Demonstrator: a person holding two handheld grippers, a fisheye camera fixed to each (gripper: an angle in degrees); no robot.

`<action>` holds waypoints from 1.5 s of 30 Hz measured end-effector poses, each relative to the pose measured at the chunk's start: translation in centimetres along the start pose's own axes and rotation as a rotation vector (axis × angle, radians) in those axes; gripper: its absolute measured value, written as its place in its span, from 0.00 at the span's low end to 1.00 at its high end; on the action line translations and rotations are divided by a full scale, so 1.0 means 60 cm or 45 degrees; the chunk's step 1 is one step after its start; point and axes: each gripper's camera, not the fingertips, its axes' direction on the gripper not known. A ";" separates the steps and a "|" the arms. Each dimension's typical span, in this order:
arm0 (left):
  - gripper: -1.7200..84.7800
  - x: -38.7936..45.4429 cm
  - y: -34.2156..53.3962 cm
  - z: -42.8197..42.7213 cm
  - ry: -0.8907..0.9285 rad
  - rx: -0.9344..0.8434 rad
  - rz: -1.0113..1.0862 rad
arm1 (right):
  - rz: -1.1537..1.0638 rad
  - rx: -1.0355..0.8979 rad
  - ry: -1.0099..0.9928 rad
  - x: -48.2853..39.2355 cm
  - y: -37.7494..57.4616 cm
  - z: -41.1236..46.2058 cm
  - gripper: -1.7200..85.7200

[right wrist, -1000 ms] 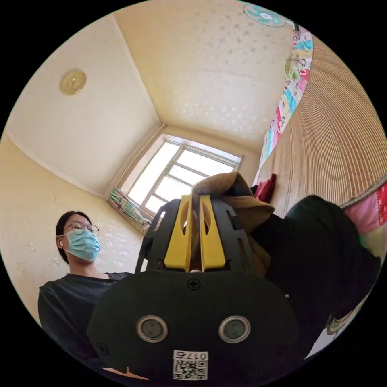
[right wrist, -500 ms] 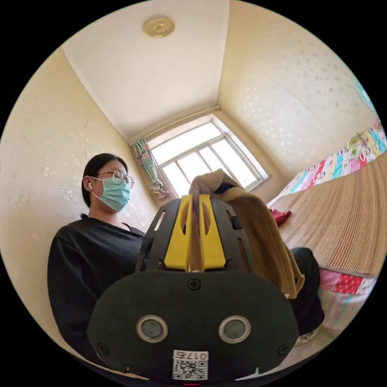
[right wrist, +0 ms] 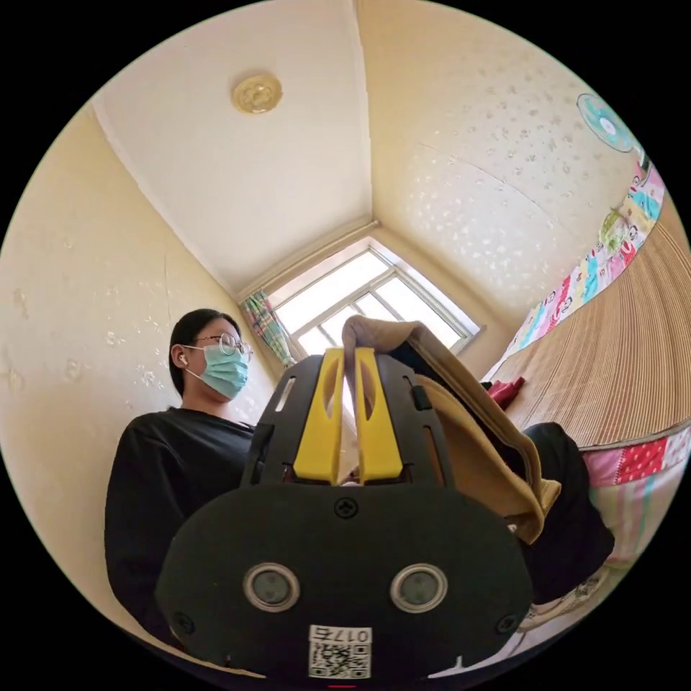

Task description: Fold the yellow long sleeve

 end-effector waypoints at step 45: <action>0.08 -0.249 0.316 -0.156 0.530 0.841 -0.078 | 0.279 -0.734 0.550 0.326 0.375 0.384 0.15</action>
